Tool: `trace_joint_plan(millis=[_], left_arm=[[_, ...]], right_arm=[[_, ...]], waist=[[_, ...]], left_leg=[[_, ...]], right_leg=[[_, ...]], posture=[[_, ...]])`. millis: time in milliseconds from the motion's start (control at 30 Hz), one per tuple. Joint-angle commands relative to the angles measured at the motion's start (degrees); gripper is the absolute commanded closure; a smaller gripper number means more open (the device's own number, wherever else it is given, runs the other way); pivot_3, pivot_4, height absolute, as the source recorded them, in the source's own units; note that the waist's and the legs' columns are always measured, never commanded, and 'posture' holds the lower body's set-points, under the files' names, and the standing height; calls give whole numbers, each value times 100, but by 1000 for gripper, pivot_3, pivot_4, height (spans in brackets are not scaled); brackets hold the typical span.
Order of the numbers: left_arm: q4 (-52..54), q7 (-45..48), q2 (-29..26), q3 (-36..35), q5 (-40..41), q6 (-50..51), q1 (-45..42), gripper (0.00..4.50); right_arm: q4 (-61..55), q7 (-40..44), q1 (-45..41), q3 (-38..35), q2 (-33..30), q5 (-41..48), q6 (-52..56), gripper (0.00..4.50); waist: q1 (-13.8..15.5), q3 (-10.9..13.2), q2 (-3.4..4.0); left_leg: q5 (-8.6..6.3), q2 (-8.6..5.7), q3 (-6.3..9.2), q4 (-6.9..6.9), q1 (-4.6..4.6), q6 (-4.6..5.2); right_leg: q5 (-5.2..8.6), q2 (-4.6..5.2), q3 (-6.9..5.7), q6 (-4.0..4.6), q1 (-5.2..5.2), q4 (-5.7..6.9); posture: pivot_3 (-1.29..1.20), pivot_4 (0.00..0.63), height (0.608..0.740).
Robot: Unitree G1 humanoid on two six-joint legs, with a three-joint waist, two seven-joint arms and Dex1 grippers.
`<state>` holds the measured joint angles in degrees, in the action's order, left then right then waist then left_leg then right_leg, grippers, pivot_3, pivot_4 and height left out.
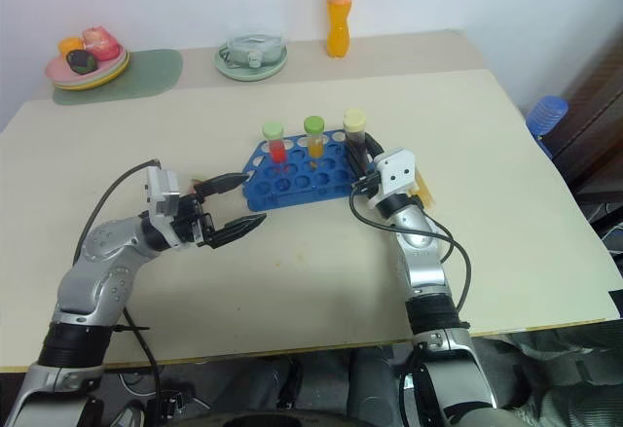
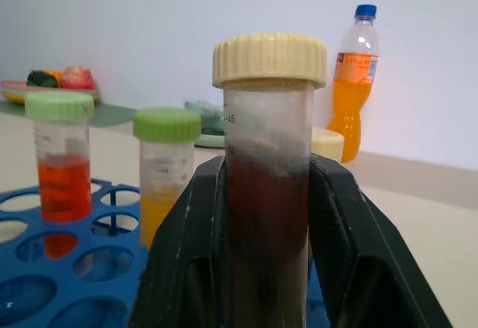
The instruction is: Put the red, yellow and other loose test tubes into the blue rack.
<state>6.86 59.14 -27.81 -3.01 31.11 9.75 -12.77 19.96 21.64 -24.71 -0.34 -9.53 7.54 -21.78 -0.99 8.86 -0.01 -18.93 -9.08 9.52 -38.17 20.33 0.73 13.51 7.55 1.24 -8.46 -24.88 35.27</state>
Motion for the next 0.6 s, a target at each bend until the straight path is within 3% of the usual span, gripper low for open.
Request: trace_joint_plan(millis=[33,200,300,433,467,600], left_arm=[[143,1,-62,-60,31,5,-40,0],[205,-49,-56,-64,35,11,34,0],[211,-71,-51,-63,46,15,43,0],[198,-81,-39,-55,48,6,37,0],[193,-85,-31,-47,45,4,30,0],[142,-79,12,-5,21,-23,-7,0]], right_arm=[[117,8,-46,3,78,-15,-99,3322],[131,351,-4,-55,165,393,25,3322],[138,352,-7,-65,136,302,-73,2195],[133,175,38,-81,45,12,-246,302],[122,157,60,-85,13,-36,-264,52],[-173,232,200,-125,-133,-3,-176,52]], waist=[[-3,0,0],[-10,0,1],[-16,-1,1],[-6,-1,1],[5,-1,1],[16,-1,1]], left_leg=[[0,0,0,0,0,0],[1,1,0,0,-2,-1],[1,1,0,0,-2,-1],[1,1,0,0,0,-1],[1,1,0,0,1,-1],[1,0,0,-2,1,-1]], right_leg=[[0,0,0,0,0,0],[0,-1,0,0,1,2],[0,-1,1,0,-1,3],[0,-1,1,0,-2,4],[0,-1,1,0,-2,4],[0,-1,1,1,-1,4]], posture=[[0,150,740],[0,150,740],[0,150,740],[0,150,740],[0,150,740],[0,150,740]])
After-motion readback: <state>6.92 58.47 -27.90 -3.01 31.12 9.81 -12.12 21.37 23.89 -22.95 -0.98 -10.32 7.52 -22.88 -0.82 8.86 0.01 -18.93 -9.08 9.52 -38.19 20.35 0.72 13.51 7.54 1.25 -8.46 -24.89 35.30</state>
